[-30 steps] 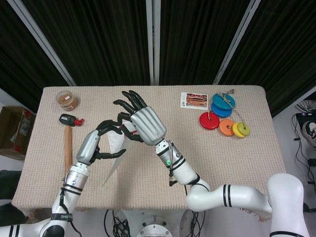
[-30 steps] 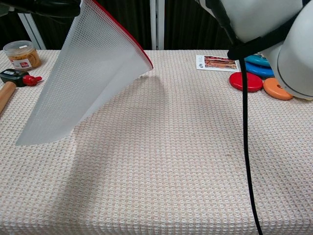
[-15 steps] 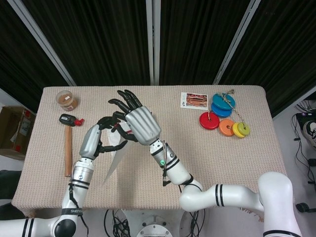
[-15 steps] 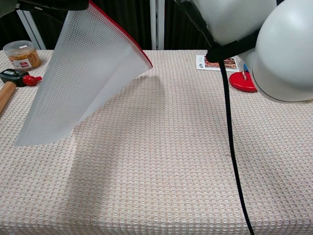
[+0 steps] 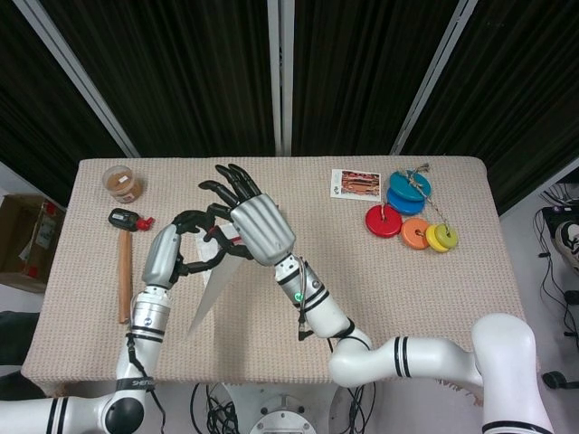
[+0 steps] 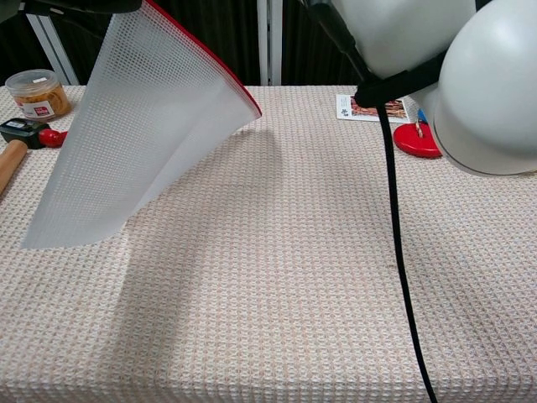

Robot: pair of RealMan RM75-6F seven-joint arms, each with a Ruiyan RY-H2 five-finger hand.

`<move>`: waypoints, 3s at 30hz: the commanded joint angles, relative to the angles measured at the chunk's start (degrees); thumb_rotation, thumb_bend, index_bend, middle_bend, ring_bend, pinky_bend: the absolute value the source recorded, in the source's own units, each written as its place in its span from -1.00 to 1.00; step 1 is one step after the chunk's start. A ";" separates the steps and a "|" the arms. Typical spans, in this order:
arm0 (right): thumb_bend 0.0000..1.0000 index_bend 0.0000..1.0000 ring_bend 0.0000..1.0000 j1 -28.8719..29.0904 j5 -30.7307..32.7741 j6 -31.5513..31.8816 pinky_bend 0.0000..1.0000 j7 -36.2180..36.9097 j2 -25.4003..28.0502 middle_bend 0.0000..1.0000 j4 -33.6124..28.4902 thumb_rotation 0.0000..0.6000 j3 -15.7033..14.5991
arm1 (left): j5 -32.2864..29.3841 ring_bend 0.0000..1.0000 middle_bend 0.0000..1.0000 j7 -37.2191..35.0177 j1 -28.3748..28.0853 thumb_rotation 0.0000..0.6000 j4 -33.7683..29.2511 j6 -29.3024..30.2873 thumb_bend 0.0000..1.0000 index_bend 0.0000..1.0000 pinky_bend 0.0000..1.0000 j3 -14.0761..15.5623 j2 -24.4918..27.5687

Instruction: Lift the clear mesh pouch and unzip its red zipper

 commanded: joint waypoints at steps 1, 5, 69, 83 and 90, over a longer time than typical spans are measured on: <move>0.09 0.43 -1.00 0.07 0.12 0.11 -1.00 0.21 0.07 -0.63 0.01 1.00 0.07 | 0.19 -0.63 -0.38 0.08 0.03 0.72 0.00 -0.01 -0.56 0.07 -0.33 0.11 0.08; 0.09 0.43 -1.00 0.24 0.33 0.15 -1.00 0.45 0.05 -0.63 0.01 1.00 -0.01 | 0.17 -0.63 -0.37 0.02 -0.15 0.73 0.26 -0.25 -0.51 0.09 -0.33 0.09 -0.17; 0.15 0.49 -1.00 -5.17 0.56 -0.19 -1.00 7.40 0.02 -0.63 4.78 1.00 -5.42 | 14.64 -0.59 -0.23 -9.17 4.58 0.96 0.73 -0.21 0.08 0.33 -0.31 3.12 2.94; 0.16 0.50 -1.00 -6.34 0.47 -0.62 -1.00 7.99 0.56 -0.63 6.04 1.00 -5.81 | 15.64 -0.59 -0.23 -10.89 5.15 0.95 1.01 -0.02 0.09 0.34 -0.32 2.73 3.39; 0.16 0.50 -1.00 -8.00 0.32 -0.34 -1.00 8.54 1.73 -0.63 6.63 1.00 -6.66 | 16.42 -0.59 -0.23 -12.41 5.91 0.95 1.36 0.47 0.09 0.34 -0.31 2.70 3.87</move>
